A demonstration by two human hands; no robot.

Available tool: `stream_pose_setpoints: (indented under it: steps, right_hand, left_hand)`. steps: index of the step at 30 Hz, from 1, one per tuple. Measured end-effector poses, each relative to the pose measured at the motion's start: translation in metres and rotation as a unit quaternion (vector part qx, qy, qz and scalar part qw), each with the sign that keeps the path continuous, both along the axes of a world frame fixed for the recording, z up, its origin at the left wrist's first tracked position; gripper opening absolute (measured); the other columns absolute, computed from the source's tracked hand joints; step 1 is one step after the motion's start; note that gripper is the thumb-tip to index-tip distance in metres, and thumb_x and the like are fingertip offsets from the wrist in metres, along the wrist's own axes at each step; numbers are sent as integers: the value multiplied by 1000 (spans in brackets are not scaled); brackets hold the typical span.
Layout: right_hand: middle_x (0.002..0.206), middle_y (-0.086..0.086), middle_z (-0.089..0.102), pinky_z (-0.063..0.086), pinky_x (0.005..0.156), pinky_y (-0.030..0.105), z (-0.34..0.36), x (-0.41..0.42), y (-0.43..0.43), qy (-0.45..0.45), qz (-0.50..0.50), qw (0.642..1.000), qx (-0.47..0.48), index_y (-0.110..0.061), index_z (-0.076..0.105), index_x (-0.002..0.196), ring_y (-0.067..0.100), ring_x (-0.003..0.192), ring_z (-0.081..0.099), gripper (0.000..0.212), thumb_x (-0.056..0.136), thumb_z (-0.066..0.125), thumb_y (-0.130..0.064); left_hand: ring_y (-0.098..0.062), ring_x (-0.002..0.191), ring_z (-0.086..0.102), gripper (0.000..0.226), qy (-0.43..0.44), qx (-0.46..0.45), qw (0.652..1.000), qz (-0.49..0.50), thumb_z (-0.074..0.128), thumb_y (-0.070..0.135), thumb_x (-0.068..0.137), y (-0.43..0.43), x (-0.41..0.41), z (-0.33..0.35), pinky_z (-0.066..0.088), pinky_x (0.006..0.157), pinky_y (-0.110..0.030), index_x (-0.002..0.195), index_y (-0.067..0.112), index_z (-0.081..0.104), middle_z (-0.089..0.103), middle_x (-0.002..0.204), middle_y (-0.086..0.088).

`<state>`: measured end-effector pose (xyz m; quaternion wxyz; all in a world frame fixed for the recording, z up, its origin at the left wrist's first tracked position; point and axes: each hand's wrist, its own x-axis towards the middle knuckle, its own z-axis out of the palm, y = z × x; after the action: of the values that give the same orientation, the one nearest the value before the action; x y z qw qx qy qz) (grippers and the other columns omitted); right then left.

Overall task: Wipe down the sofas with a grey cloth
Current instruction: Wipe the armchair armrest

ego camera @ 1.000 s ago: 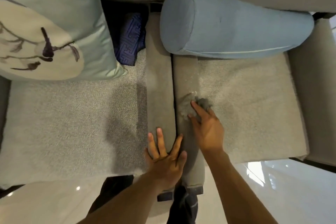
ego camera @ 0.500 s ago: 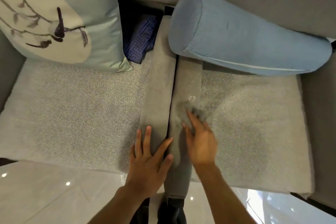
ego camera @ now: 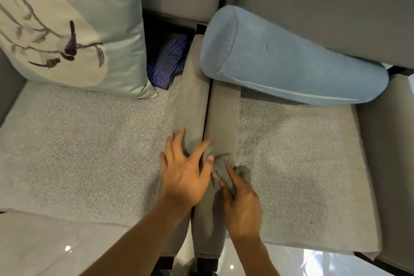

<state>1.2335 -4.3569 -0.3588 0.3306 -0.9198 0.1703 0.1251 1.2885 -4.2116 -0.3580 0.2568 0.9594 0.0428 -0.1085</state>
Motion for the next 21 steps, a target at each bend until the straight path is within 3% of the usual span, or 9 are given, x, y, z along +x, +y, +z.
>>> stream_pose_setpoints:
  steps: [1,3,8,11,16,19,21]
  right_hand:
    - [136,-5,60,56,78,35,-2,13,-1,-15,2,1000,-3,-55,43,140,21,101,68,52,98,58,-30]
    - [140,-4,56,55,80,36,-6,53,-3,-38,-10,999,4,-45,47,143,25,103,68,50,98,58,-24]
    - [151,-2,45,49,94,37,-2,154,-9,-18,-6,1000,6,-36,42,149,28,120,60,48,102,52,-31]
    - [148,2,51,46,98,35,2,151,-11,-6,-22,998,50,-37,39,150,29,123,58,51,102,53,-36]
    - [137,-2,61,46,82,22,14,84,-4,16,-26,997,76,-42,39,148,21,112,65,52,100,56,-36]
    - [120,0,69,48,77,23,10,108,-4,22,-52,997,60,-40,50,141,21,104,68,45,98,60,-28]
    - [123,2,66,48,78,27,9,142,-3,15,-60,998,28,-38,51,139,23,106,66,42,99,58,-26]
  left_hand:
    - [-31,156,-10,46,41,7,999,-2,30,60,102,-4,17,0,9,123,-65,147,54,39,-2,167,-4]
    - [-29,155,-16,46,73,30,997,0,32,61,101,-11,42,-4,6,122,-67,147,57,34,-9,167,0]
    - [-37,155,-1,46,9,97,995,-6,37,66,96,-13,42,-21,22,117,-66,141,55,39,3,167,-8]
    - [-38,155,4,46,-23,94,995,-5,41,66,95,-12,42,-27,26,115,-65,140,53,43,8,166,-9]
    - [-39,154,10,53,-47,100,994,1,36,68,92,-11,41,-29,32,111,-66,140,49,49,16,165,-11]
    - [-39,155,8,54,-41,104,994,-6,35,69,92,-10,42,-29,32,111,-66,141,50,47,14,165,-11]
    - [-40,154,12,52,-52,105,993,-5,38,68,92,-10,41,-29,36,108,-65,140,49,49,17,164,-12]
